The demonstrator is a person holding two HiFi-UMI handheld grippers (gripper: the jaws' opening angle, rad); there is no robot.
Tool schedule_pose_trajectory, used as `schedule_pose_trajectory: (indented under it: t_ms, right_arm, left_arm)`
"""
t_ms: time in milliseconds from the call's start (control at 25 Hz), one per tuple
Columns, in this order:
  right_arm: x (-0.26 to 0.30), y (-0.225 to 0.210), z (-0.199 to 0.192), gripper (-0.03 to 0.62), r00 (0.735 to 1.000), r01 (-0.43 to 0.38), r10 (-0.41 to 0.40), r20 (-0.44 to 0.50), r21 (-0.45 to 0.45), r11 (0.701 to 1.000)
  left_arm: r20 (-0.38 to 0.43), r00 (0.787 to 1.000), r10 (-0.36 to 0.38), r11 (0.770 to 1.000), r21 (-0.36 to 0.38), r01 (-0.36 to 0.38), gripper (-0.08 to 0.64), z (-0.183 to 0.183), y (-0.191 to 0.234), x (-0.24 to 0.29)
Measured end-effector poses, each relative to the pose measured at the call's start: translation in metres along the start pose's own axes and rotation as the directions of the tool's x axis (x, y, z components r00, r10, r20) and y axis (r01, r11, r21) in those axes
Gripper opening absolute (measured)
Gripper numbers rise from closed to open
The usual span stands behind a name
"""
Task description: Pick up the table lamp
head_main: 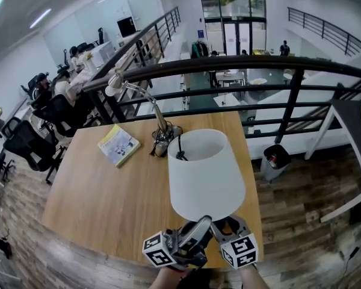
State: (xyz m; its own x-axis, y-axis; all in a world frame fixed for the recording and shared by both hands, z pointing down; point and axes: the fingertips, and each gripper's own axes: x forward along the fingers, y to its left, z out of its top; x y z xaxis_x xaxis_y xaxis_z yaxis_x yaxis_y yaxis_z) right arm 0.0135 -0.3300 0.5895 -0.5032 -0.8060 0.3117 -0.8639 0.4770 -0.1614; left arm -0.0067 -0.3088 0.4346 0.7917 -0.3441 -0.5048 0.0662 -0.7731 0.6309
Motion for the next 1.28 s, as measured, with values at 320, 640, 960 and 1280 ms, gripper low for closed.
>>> schedule_pose_trajectory:
  t_ms: [320, 640, 960, 1280]
  right_arm:
    - [0.025, -0.002, 0.005, 0.169, 0.999, -0.023, 0.024, -0.038, 0.021, 1.0]
    - [0.04, -0.002, 0.003, 0.169, 0.996, -0.024, 0.027, -0.081, 0.042, 0.999]
    - [0.042, -0.002, 0.004, 0.155, 0.998, -0.004, 0.005, -0.064, 0.019, 1.0]
    - [0.03, 0.003, 0.011, 0.152, 1.0, 0.004, -0.004, -0.011, 0.016, 1.0]
  left_arm:
    - [-0.017, 1.0, -0.012, 1.0, -0.005, 0.012, 0.017, 0.007, 0.009, 0.008]
    - [-0.023, 1.0, -0.018, 1.0, -0.013, 0.017, 0.017, 0.012, 0.009, 0.01]
    - [-0.025, 1.0, -0.009, 1.0, -0.004, 0.009, 0.017, 0.014, 0.009, 0.008]
    - [-0.021, 1.0, -0.007, 1.0, 0.007, 0.007, 0.017, 0.017, -0.001, 0.011]
